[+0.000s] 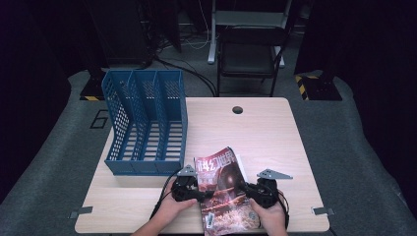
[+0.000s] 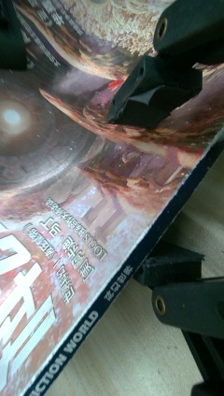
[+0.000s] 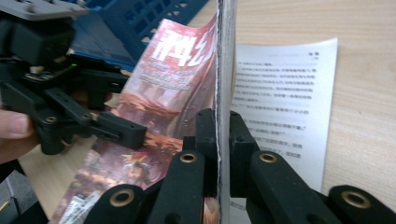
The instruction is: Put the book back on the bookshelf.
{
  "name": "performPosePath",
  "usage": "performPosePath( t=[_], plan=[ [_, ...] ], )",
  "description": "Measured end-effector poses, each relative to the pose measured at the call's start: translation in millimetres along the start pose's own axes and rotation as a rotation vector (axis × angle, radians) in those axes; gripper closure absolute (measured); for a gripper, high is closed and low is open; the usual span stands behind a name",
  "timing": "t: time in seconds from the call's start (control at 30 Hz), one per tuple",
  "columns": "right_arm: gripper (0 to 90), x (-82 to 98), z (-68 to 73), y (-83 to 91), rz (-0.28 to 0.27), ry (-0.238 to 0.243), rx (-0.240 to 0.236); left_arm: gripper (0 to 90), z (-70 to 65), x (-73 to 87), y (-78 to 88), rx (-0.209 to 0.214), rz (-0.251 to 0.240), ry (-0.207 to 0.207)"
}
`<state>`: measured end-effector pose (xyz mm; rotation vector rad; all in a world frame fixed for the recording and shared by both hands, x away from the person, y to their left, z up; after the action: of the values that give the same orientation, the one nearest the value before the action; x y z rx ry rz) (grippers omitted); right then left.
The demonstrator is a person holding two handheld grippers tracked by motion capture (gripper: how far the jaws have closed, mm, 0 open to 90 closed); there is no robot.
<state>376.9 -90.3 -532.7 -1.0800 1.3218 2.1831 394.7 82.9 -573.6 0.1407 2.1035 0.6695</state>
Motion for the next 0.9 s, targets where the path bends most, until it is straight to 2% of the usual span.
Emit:
performPosePath(
  t=[0.3,0.33,0.37,0.6,0.63,0.7,0.73,0.77,0.8,0.87,0.9],
  plan=[
    [86.2,7.7,-6.1,-9.3,0.063,-0.009,0.003,47.0,1.7,0.7,3.2,-0.004,0.016,0.026],
    [86.1,8.5,-5.8,-9.8,0.071,-0.014,0.001,48.4,-0.3,1.1,2.7,0.001,0.01,0.052],
    [85.9,9.3,-6.0,-10.0,0.078,-0.014,-0.001,49.3,0.0,1.2,3.2,0.003,0.014,0.051],
    [84.8,10.1,-7.6,-10.1,0.094,-0.024,-0.018,55.2,-3.0,-0.1,7.9,0.02,0.017,0.079],
    [84.6,10.0,-7.7,-9.6,0.097,-0.028,-0.022,56.3,-3.4,-1.4,9.3,0.021,0.014,0.068],
    [83.9,9.7,-8.4,-9.2,0.097,-0.03,-0.031,57.8,-6.1,-3.0,11.8,0.023,0.011,0.072],
    [83.7,9.6,-8.9,-8.9,0.098,-0.03,-0.037,58.5,-6.2,-4.1,13.6,0.021,0.013,0.055],
    [83.5,9.5,-9.2,-8.8,0.099,-0.032,-0.041,59.2,-8.1,-4.8,15.0,0.024,0.014,0.06],
    [83.4,9.5,-9.0,-8.4,0.102,-0.035,-0.045,59.7,-7.8,-6.0,16.7,0.017,0.015,0.043],
    [83.2,9.2,-8.8,-7.6,0.106,-0.043,-0.05,60.8,-10.4,-7.8,19.5,0.019,0.01,0.045],
    [83.2,8.9,-8.8,-7.2,0.107,-0.043,-0.055,61.3,-10.6,-9.0,21.4,0.017,0.01,0.032]
  ],
)
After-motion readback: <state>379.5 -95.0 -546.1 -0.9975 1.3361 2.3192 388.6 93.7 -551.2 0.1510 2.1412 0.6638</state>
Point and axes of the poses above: each handheld gripper's, and its own axes: y roughly backward along the jaws, x roughly out of its underside, z roughly to its left, the point moved 8 cm from there along -y, roughly forward along the jaws, and after that the axes turned 11 degrees about x, right-handed, at the moved point
